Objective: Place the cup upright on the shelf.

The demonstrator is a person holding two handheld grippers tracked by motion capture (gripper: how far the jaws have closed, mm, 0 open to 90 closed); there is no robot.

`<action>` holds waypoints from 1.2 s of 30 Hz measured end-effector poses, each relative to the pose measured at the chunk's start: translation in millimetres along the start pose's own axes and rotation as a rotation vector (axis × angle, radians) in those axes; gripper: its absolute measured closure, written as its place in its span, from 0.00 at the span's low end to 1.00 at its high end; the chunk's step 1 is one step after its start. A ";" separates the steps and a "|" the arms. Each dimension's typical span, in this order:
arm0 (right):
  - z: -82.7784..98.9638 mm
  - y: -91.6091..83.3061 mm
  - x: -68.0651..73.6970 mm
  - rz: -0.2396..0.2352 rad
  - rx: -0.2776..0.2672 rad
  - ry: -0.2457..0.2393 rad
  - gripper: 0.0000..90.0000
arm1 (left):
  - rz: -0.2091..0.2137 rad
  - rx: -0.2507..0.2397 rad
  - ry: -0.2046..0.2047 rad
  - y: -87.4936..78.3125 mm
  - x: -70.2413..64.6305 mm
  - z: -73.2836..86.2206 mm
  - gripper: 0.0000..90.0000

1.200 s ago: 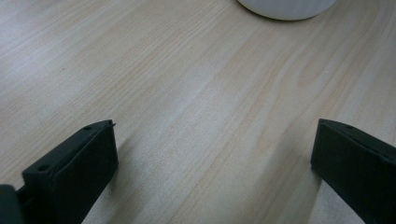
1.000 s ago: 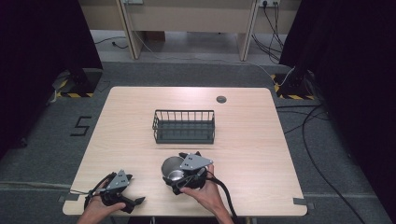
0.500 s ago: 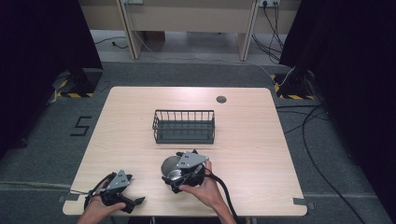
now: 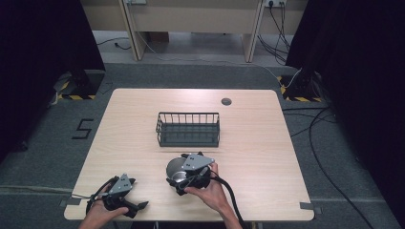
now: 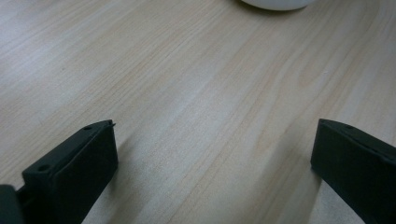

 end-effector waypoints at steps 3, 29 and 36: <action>-5.8 -4.4 -4.1 0.013 -0.018 0.018 0.07 | 0.000 0.000 0.000 0.0 0.0 0.0 0.00; -68.4 -15.2 -67.3 0.125 -0.013 0.049 0.07 | 0.002 -0.003 -0.003 0.1 -0.2 -0.2 0.00; -92.3 -12.8 -81.5 0.144 -0.006 0.034 0.07 | 0.002 -0.003 -0.003 0.0 -0.3 -0.2 0.00</action>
Point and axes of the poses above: each handheld gripper's, and its own axes: y roughly forward along the jaws, z roughly out of its underside, x roughly to its left, the point moved 6 cm from there along y, roughly forward along the jaws, and after that the axes turned 15 degrees about z, right-handed, at the moved point
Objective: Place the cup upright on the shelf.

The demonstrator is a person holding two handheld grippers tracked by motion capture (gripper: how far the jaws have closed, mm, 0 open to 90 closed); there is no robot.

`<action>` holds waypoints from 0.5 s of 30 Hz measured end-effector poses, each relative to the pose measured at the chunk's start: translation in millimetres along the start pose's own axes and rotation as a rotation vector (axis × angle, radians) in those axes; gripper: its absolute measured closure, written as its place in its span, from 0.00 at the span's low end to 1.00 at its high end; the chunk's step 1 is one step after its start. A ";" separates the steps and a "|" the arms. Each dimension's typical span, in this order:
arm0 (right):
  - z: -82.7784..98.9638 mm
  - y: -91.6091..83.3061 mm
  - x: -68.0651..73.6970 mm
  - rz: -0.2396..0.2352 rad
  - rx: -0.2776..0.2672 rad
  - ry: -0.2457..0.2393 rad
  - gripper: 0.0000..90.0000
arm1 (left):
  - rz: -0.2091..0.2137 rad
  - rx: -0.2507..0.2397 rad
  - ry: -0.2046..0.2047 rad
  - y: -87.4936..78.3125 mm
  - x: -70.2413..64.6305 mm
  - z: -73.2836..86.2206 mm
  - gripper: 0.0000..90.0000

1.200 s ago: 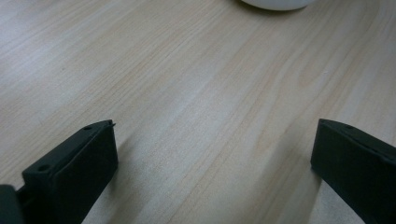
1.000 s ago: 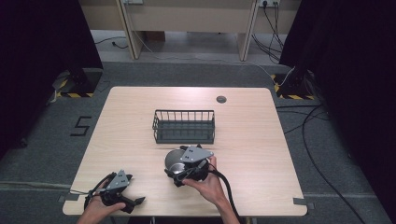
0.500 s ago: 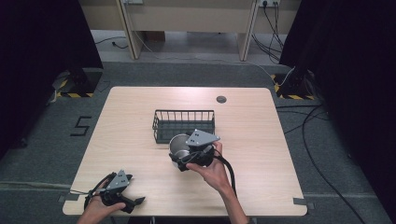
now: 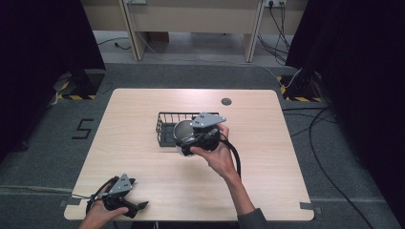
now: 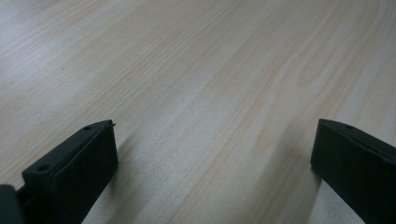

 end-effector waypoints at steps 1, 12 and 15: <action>-3.2 0.7 -1.5 0.004 0.002 0.000 0.07 | 0.000 0.000 0.000 0.0 0.0 0.0 0.00; -33.0 19.4 -19.1 0.039 -0.004 0.015 0.07 | 0.000 0.003 0.001 -0.3 0.1 0.0 0.00; -37.2 28.4 -22.6 0.050 0.005 0.010 0.07 | 0.000 0.003 0.001 -0.3 0.1 0.0 0.00</action>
Point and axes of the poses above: each handheld gripper's, and its own axes: y roughly forward along the jaws, z roughly out of its underside, x roughly to its left, the point moved 6 cm from there along y, roughly forward along the jaws, and after that the axes turned 15 degrees about z, right-handed, at the moved point
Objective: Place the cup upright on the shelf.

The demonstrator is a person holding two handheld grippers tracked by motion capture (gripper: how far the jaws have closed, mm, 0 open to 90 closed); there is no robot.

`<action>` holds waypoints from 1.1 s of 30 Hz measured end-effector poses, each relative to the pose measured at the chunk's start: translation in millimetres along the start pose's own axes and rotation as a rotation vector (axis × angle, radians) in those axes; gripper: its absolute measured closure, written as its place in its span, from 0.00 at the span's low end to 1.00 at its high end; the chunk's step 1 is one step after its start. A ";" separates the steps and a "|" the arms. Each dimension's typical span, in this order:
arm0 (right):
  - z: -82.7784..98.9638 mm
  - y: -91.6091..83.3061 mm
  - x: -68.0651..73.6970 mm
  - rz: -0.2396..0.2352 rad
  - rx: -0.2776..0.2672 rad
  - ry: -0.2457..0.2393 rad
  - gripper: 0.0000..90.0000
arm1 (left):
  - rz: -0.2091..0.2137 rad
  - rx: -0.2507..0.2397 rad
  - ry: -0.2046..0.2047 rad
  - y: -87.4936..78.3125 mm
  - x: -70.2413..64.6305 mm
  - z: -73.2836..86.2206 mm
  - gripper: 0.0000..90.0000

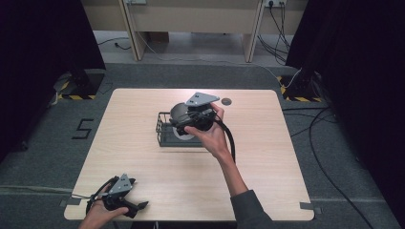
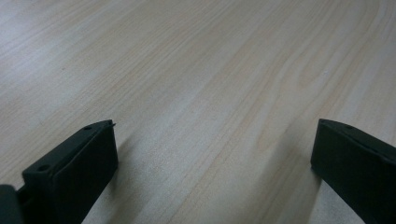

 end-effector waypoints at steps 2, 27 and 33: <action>-2.4 4.4 -2.2 0.004 0.008 -0.002 0.07 | 0.001 0.001 0.001 0.0 -0.1 0.0 0.00; 8.9 60.7 -25.6 0.082 0.095 0.035 0.07 | 0.004 0.002 0.005 0.1 -0.4 0.0 0.00; 18.5 66.8 -26.0 0.099 0.116 0.045 0.07 | 0.005 0.002 0.005 0.1 -0.4 0.0 0.00</action>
Point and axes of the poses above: each handheld gripper's, and its own axes: y roughly forward along the jaws, z roughly out of its underside, x roughly to its left, the point moved 6 cm from there along y, roughly forward along the jaws, and after that the axes turned 15 degrees about z, right-handed, at the moved point
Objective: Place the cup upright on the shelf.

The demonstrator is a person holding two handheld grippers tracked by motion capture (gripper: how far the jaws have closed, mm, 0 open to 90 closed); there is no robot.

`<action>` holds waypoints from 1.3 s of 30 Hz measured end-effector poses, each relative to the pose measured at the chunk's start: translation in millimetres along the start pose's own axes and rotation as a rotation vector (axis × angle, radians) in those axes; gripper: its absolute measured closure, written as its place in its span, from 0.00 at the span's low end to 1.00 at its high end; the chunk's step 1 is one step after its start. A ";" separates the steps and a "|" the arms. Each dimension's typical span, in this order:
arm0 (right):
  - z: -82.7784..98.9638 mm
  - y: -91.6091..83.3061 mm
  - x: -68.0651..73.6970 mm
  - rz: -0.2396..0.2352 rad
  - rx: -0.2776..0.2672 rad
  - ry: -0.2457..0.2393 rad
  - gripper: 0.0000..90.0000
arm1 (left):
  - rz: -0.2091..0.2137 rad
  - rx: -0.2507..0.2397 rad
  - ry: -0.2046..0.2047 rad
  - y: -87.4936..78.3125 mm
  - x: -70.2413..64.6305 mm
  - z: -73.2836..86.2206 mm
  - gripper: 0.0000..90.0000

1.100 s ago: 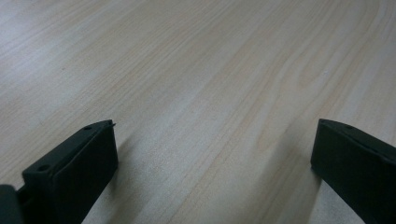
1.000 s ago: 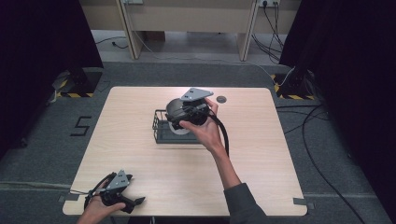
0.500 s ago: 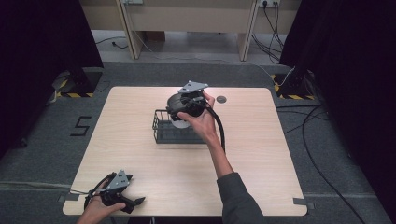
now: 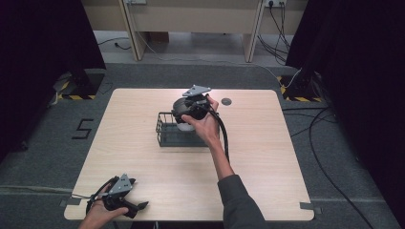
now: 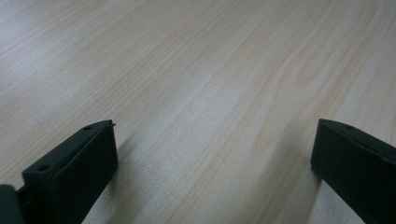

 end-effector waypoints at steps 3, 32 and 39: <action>4.9 4.2 -0.4 0.011 0.013 0.008 0.07 | 0.000 0.000 0.000 0.0 0.0 0.0 0.00; 31.6 21.1 2.6 0.005 0.106 0.020 0.07 | 0.001 0.000 0.001 0.0 -0.2 0.0 0.00; 30.2 21.2 3.8 0.025 0.104 0.009 0.06 | 0.001 0.001 0.001 0.0 -0.2 0.0 0.00</action>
Point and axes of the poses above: each handheld gripper's, and its own axes: y roughly forward along the jaws, z roughly out of its underside, x roughly to its left, the point moved 6 cm from there along y, roughly forward along the jaws, and after that the axes turned 15 degrees about z, right-handed, at the moved point
